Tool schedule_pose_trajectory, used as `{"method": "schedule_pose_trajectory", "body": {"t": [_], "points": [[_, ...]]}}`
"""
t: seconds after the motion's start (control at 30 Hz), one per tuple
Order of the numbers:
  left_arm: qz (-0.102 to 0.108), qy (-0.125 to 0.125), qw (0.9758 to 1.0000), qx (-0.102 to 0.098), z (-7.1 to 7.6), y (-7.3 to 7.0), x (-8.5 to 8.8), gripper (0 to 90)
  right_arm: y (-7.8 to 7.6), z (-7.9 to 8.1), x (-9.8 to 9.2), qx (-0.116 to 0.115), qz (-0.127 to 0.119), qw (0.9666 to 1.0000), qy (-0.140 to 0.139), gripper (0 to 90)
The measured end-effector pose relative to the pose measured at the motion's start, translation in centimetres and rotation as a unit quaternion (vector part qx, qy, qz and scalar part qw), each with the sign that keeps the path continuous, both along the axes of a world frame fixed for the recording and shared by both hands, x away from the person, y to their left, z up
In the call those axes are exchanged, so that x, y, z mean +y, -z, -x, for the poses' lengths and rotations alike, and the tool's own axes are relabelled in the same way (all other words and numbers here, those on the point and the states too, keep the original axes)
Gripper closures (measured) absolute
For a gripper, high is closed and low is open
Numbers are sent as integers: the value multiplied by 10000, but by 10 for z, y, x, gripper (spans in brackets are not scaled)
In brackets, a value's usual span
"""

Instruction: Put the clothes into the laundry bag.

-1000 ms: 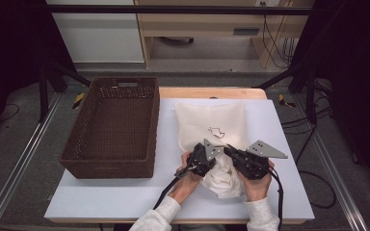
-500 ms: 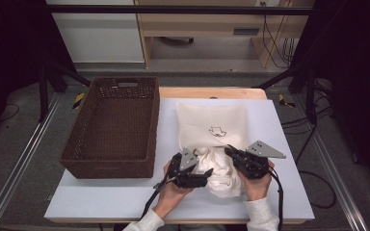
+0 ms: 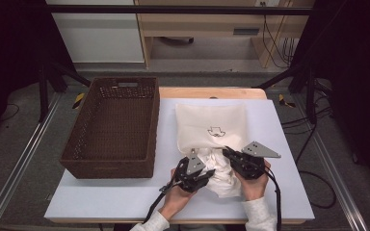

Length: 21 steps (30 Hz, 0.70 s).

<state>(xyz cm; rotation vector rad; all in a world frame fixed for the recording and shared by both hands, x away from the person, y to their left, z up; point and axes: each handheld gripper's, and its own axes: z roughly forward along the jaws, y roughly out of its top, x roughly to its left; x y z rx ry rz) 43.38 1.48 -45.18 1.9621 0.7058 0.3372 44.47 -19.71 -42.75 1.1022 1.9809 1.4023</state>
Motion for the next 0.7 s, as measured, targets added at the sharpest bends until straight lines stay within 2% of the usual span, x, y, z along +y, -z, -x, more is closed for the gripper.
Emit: {"method": "schedule_pose_trajectory", "body": {"t": [0.1, 0.13, 0.23, 0.27, 0.3, 0.33, 0.37, 0.4, 0.43, 0.47, 0.57, 0.6, 0.63, 0.7], "points": [[-2, 27, 9999, -111, 0, -8, -4, 733, -1, 0, -1, -13, -9, 10000, 4, 862], [-45, 35, 9999, -162, -1, -13, -11, 732, -2, 1, -2, -34, -32, 10000, 23, 862], [-169, 30, 9996, -203, -5, -12, -19, 730, -2, 1, -3, -35, -41, 10000, 33, 863], [-286, -52, 9993, -242, -13, -8, -25, 728, -2, 2, -3, -33, -57, 10000, 28, 863], [-286, -52, 9993, -242, -13, -8, -25, 726, -2, 2, -3, -33, -57, 10000, 28, 863], [-539, -208, 9977, -348, -26, -1, -30, 721, -3, 2, -4, -30, -88, 10000, -13, 864], [-539, -208, 9977, -348, -26, -1, -30, 714, -3, 2, -4, -30, -88, 10000, -13, 864], [-601, -414, 9970, -258, -42, 10, -31, 705, -5, 4, -2, -37, -145, 9999, -38, 864], [-601, -414, 9970, -258, -42, 10, -31, 700, -5, 4, -2, -37, -145, 9999, -38, 864], [-268, -491, 9984, 7, -54, 13, -25, 695, -7, 4, -1, -77, -114, 9999, -57, 864], [-255, -494, 9984, 35, -55, 13, -24, 672, -7, 4, -2, -71, -98, 9999, -26, 864], [-318, -506, 9982, -46, -52, 12, -24, 653, -5, 2, -5, -33, -119, 9999, -30, 864], [-353, -562, 9977, -144, -46, 10, -22, 621, -4, 2, -5, -21, -118, 9999, -18, 864], [-325, -606, 9976, -87, -40, 7, -18, 508, -3, 1, -5, -18, -89, 10000, 2, 864]]}}
